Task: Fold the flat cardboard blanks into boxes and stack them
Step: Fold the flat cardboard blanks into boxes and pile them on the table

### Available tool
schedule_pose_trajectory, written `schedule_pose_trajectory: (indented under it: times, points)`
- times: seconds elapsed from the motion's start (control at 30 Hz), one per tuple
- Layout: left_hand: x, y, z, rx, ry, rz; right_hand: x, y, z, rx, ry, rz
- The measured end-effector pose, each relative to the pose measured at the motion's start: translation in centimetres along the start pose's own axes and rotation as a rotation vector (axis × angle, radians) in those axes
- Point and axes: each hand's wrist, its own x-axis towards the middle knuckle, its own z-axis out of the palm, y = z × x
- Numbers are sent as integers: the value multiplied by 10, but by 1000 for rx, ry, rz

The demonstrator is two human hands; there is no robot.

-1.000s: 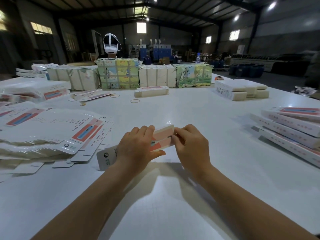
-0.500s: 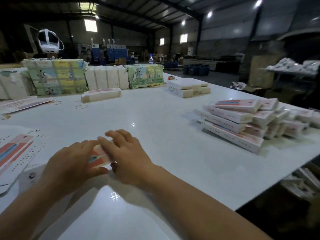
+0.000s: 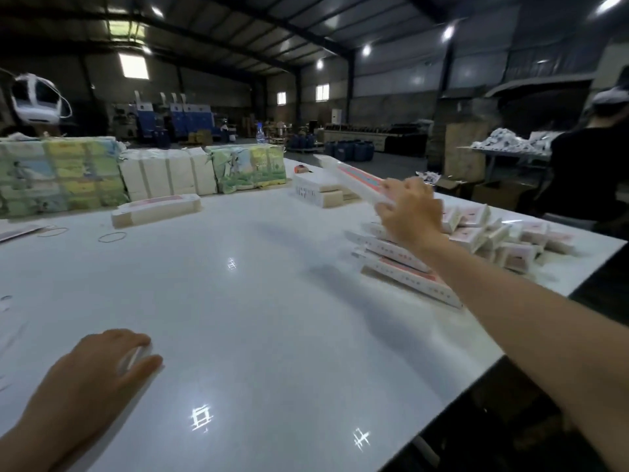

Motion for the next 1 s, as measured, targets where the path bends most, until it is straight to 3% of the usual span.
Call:
schedule_pose_trajectory:
  times: [0.1, 0.27, 0.47, 0.6, 0.67, 0.77, 0.87, 1.0]
  points:
    - [5, -9, 6, -52, -34, -5, -2, 59, 11, -244, -143, 161]
    - [10, -12, 9, -34, -32, 31, -9, 69, 15, -261, -111, 218]
    - [2, 12, 0, -64, -7, 19, -32, -37, 1, 12, -25, -166]
    - [-2, 26, -4, -59, -16, 1, -101, -135, 23, 330, -236, -445]
    - [-3, 29, -4, -74, -24, 11, -136, -170, 42, 334, -386, -534]
    - [-10, 25, -6, -100, 14, 15, -170, -202, 62, 263, -556, -587]
    - [-13, 24, -7, -150, 37, -31, -180, -207, 71, 247, -574, -606]
    - [5, -2, -42, -288, 53, -288, -180, -203, 74, 305, -557, -592]
